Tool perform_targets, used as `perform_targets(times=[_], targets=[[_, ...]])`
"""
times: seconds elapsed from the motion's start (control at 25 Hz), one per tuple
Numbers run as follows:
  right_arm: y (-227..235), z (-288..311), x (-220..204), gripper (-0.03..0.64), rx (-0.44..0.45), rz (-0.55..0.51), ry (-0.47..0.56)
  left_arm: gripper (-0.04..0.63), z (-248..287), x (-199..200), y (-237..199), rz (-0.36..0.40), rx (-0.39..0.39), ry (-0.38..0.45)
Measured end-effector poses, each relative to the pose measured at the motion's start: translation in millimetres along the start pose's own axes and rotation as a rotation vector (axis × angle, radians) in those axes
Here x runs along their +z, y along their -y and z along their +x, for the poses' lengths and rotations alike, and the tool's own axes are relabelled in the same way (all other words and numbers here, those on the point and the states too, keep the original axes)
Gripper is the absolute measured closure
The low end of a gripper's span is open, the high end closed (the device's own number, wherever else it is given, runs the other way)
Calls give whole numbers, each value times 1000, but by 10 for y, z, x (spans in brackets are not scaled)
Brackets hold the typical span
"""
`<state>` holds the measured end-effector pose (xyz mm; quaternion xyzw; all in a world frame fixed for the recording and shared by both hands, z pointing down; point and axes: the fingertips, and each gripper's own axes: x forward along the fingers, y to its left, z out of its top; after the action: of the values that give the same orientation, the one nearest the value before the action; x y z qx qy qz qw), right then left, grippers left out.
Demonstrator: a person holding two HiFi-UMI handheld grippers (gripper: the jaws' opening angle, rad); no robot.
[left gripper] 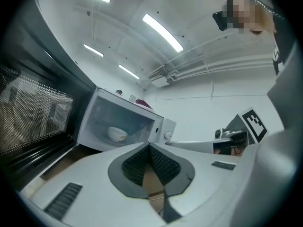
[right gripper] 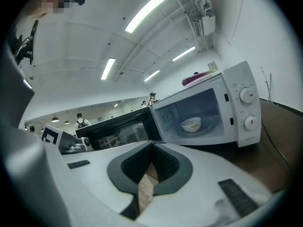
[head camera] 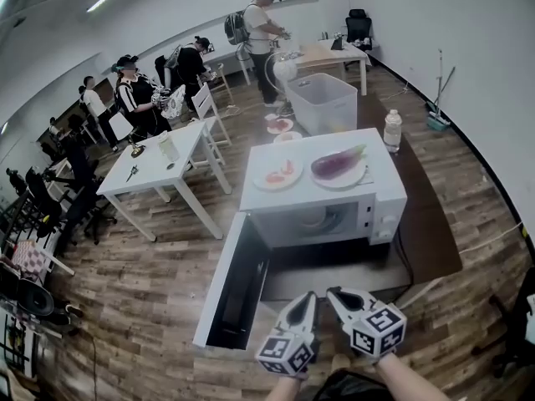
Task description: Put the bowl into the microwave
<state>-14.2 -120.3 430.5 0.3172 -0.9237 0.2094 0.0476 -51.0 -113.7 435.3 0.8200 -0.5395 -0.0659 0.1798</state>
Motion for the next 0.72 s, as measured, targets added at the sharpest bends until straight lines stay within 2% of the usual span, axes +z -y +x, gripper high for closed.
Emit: perform_targets(times=[0.28,0.72], targets=[[-264,-245,-105,620,-34,36,20,604,-271,0,192,2,-49,-11],[-789,-783,-276,620,-72,21,36,604,-920,-89,534,-27,-82,3]])
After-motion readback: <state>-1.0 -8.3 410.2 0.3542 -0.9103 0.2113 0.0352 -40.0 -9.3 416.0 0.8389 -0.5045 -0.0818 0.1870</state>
